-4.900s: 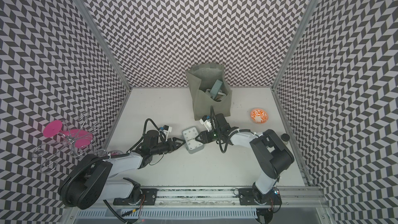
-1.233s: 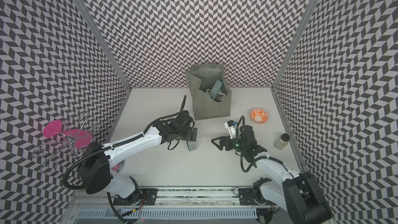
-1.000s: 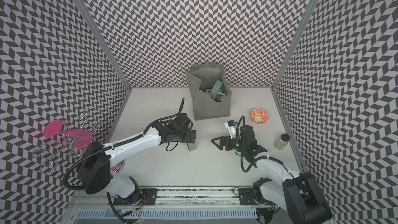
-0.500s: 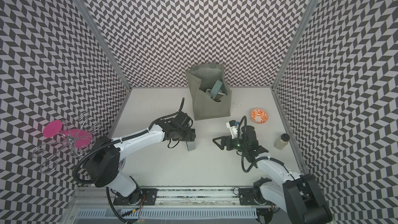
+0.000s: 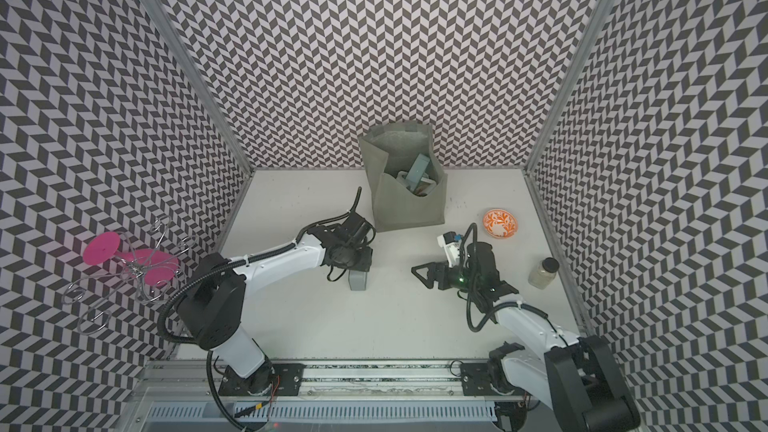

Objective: Put the alarm clock into the canvas bag
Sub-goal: Pick up the alarm from the center of the board.

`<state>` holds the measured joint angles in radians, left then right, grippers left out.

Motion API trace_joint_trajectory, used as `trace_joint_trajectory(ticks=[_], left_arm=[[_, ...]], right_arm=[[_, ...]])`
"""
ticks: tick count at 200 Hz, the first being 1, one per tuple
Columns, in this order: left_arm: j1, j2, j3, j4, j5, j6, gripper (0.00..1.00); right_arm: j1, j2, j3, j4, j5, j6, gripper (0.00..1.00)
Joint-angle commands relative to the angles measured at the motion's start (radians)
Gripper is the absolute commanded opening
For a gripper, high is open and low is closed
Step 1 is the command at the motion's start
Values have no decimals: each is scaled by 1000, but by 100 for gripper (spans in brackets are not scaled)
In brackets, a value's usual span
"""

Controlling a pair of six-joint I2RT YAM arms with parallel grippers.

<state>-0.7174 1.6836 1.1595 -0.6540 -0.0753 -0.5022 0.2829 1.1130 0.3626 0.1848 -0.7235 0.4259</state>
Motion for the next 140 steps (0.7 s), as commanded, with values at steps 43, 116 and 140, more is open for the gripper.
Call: trace_joint_trajectory(ticks=[43, 116, 140], left_arm=[[-1, -39, 37, -53, -116, 18, 65], [0, -12, 40, -26, -94, 17, 62], [-1, -7, 45, -26, -96, 24, 53]], right_arm=[[-8, 10, -8, 38, -11, -13, 88], [-11, 17, -10, 38, -9, -16, 88], [-13, 18, -10, 36, -7, -18, 88]])
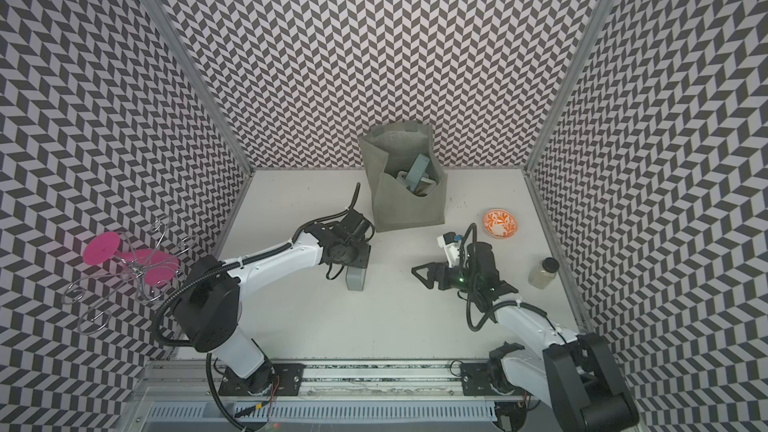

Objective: Put the alarm clock into the canvas bag
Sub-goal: Pick up the alarm from the center of the board.

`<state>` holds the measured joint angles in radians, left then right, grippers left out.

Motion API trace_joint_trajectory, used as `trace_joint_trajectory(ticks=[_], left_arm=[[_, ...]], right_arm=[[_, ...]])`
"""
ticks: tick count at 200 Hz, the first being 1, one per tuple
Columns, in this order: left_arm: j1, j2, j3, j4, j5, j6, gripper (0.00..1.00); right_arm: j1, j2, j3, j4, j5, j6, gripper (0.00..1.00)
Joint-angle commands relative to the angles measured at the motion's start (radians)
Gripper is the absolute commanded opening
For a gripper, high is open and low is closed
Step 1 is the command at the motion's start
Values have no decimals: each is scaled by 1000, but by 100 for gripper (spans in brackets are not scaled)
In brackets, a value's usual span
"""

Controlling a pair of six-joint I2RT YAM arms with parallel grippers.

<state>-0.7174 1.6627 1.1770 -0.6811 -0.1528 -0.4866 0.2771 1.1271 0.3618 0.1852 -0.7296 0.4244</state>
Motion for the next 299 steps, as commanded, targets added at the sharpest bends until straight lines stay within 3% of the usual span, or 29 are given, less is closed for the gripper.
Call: trace_joint_trajectory(ticks=[1, 92, 151, 222, 254, 299], left_arm=[[-1, 15, 28, 2, -19, 9, 53], [1, 10, 50, -6, 2, 61, 29], [-2, -61, 63, -8, -22, 84, 30], [-1, -245, 101, 41, -109, 139, 29], [-1, -365, 92, 165, -158, 170, 27], [-1, -470, 38, 492, -136, 222, 25]], right_arm=[[-7, 3, -9, 37, -1, -16, 88], [-10, 10, -12, 54, -29, -9, 88], [-13, -5, -15, 59, -46, -8, 88], [-13, -18, -20, 76, -61, -2, 88], [-13, -36, -18, 82, -60, -4, 87], [-13, -64, 3, 80, -63, 19, 86]])
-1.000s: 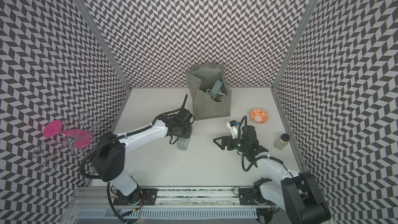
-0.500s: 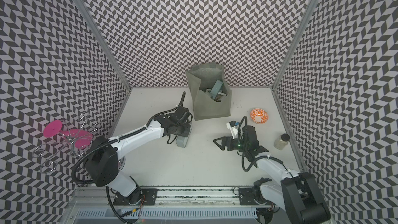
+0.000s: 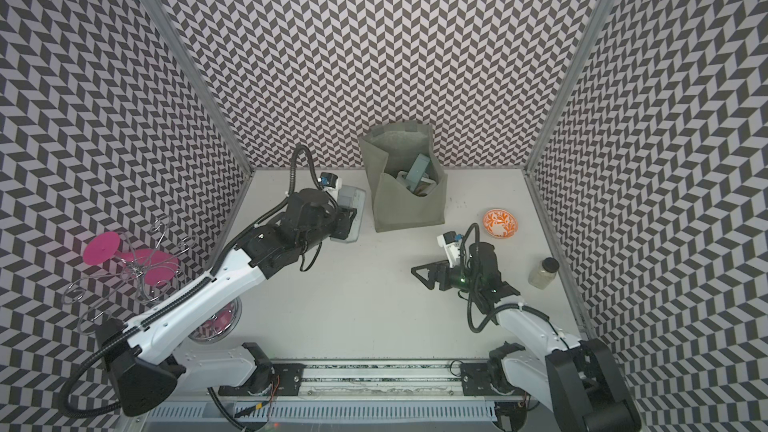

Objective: Put the alarm clock into the canvas bag
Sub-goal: Pick up the alarm from the center of the board, then place the alarm at the canvas bag.

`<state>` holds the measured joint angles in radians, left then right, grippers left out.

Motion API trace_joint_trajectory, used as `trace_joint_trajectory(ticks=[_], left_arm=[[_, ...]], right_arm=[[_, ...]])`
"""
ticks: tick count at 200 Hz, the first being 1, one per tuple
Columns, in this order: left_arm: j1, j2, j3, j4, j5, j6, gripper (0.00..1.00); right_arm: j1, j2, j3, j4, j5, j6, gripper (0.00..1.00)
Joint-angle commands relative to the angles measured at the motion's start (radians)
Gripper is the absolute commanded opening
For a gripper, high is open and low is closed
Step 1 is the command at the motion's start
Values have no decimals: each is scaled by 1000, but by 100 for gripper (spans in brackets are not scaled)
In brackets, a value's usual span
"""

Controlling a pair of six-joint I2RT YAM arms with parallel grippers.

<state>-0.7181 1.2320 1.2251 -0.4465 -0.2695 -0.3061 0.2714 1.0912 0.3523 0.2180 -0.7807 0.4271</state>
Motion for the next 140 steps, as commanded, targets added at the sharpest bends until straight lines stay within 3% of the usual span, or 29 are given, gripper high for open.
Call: trace_joint_trajectory(ticks=[1, 77, 105, 140], left_arm=[[0, -40, -10, 264, -19, 43, 25], [5, 7, 29, 544, 67, 131, 26], [15, 77, 53, 632, 198, 150, 26], [36, 194, 194, 595, 306, 218, 26]], right_arm=[[-8, -29, 13, 47, -12, 17, 86], [-7, -130, 110, -72, 41, 39, 84], [-7, -210, 199, -175, 166, 17, 85], [-9, -280, 311, -259, 379, -12, 87]])
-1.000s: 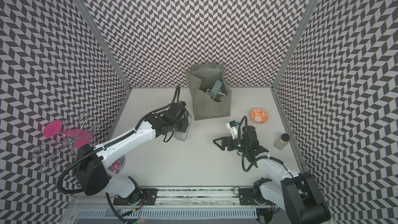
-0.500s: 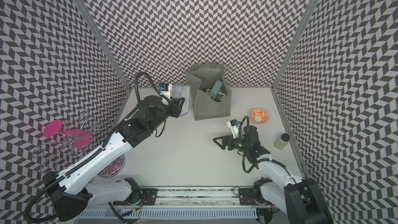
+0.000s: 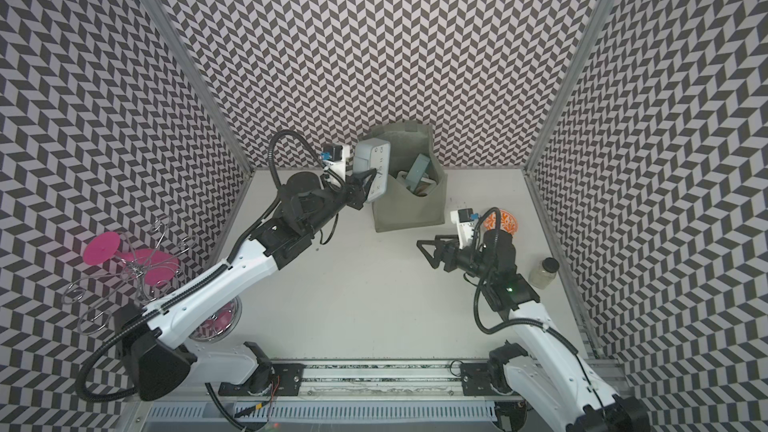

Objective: Put the alarm clock into the canvas bag
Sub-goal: Place the alarm at the canvas bag.

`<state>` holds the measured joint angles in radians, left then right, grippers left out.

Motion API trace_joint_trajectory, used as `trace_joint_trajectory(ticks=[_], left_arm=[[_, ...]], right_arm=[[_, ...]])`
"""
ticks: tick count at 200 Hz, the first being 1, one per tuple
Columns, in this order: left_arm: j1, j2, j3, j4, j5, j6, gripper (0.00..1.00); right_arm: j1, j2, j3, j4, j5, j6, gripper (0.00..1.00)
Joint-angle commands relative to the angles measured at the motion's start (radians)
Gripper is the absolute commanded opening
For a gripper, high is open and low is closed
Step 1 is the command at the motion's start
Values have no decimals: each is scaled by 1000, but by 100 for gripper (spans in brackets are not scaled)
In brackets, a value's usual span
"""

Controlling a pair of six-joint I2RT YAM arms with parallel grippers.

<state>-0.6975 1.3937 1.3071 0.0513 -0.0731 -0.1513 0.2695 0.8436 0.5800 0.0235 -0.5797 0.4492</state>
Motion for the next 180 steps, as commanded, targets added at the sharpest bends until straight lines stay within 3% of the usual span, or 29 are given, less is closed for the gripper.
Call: trace_joint_trajectory(ticks=[1, 67, 116, 180], left_arm=[[17, 34, 115, 98, 113, 63, 26], [108, 186, 299, 113, 350, 53, 27], [169, 341, 475, 50, 434, -39, 27], [225, 562, 728, -86, 572, -133, 26]], right_arm=[[-7, -33, 89, -69, 182, -36, 87], [-8, 93, 380, -176, 452, -149, 84], [-9, 290, 626, -224, 516, -261, 83], [-33, 560, 884, -315, 502, -366, 82]])
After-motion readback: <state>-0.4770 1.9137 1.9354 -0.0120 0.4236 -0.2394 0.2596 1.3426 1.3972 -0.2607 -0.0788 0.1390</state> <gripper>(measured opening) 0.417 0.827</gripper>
